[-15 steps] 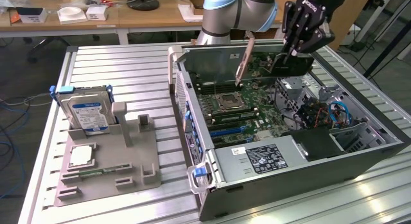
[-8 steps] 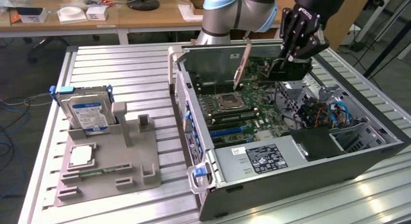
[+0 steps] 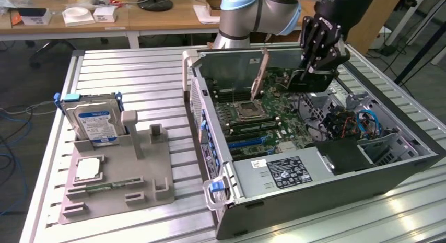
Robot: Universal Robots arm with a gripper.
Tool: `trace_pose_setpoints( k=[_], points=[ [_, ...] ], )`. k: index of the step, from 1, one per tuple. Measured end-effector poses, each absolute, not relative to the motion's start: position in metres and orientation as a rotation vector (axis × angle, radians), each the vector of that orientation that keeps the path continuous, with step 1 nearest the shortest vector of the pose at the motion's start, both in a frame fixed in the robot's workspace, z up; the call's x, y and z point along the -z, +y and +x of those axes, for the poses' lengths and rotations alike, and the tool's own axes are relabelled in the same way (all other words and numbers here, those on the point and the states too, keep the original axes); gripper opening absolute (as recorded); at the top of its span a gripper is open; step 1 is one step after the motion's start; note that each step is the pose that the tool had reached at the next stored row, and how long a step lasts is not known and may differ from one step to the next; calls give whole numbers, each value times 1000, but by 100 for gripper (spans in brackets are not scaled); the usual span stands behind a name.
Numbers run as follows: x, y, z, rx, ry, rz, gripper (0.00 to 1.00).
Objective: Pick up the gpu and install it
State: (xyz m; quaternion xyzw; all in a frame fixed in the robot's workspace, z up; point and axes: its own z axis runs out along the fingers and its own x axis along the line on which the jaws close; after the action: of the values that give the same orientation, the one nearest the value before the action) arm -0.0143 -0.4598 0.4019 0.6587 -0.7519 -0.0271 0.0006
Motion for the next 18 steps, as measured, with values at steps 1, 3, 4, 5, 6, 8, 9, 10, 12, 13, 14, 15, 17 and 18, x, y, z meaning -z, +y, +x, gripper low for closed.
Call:
trace_pose_setpoints(
  k=[1,3,4,5,6,8,9,10,12,13,14,15,17,18],
  points=[
    [-400,-459,-15,84,-2360,2072,26],
    [-396,-458,-16,81,-2349,2087,26],
    [-394,-458,-16,80,-2342,2097,26],
    [-393,-458,-16,78,-2335,2106,26],
    [-391,-457,-16,77,-2327,2115,26],
    [-387,-456,-17,74,-2313,2133,26],
    [-386,-456,-17,74,-2307,2140,26],
    [-384,-456,-17,73,-2301,2147,26],
    [-380,-455,-17,72,-2290,2160,26],
    [-378,-455,-17,71,-2285,2166,26],
    [-376,-455,-17,70,-2281,2171,26],
    [-374,-455,-17,70,-2277,2175,26],
    [-371,-455,-17,68,-2271,2182,26],
    [-369,-455,-17,68,-2270,2185,26]
  ],
)
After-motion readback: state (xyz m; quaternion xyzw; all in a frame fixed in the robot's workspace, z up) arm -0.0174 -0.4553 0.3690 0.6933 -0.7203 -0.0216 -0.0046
